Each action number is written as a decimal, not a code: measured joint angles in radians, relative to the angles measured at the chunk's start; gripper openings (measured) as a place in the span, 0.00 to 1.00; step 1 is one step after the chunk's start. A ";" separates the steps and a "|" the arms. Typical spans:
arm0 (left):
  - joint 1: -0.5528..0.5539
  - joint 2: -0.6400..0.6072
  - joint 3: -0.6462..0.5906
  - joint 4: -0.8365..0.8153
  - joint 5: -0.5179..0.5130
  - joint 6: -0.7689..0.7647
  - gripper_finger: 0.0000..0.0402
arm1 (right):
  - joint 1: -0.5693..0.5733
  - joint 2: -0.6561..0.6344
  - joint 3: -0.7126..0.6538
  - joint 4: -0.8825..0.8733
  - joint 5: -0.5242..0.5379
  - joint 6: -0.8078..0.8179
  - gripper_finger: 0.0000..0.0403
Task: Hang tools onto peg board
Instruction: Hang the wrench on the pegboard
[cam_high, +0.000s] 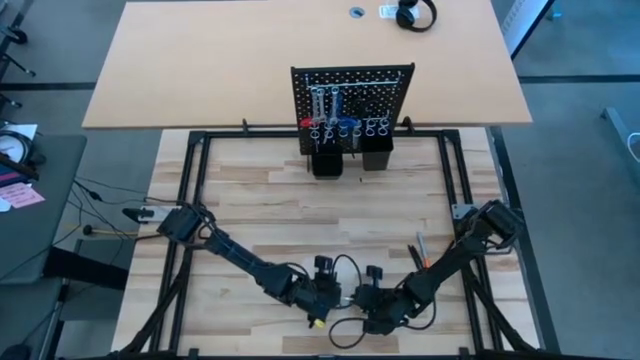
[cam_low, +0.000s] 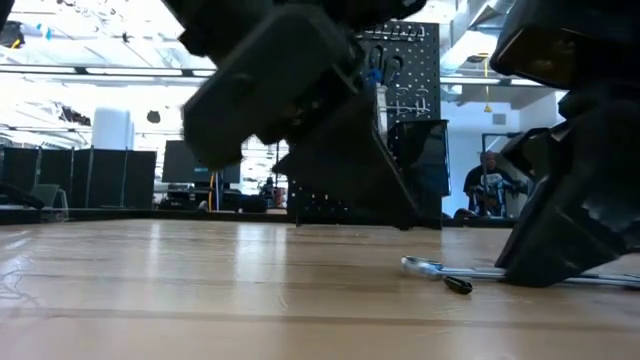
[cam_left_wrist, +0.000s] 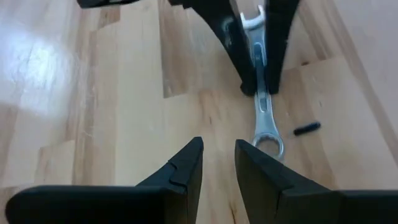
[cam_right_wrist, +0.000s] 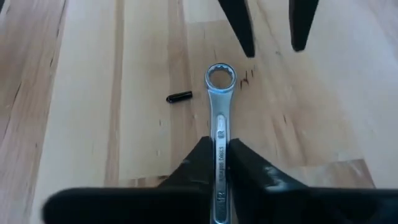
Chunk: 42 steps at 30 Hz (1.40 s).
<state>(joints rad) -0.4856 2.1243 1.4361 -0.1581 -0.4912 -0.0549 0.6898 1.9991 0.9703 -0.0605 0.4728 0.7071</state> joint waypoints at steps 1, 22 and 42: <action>-0.006 -0.004 0.000 -0.008 -0.006 0.005 0.21 | -0.001 -0.001 0.000 -0.002 0.001 0.000 0.09; -0.005 0.066 0.001 0.048 0.014 0.046 0.38 | 0.028 -0.040 -0.013 0.044 0.176 -0.093 0.04; 0.062 0.082 0.002 -0.006 0.190 -0.063 0.22 | 0.113 -0.199 -0.012 0.090 0.201 -0.169 0.40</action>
<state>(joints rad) -0.4240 2.2062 1.4384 -0.1644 -0.3016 -0.1176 0.8027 1.8003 0.9581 0.0292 0.6741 0.5386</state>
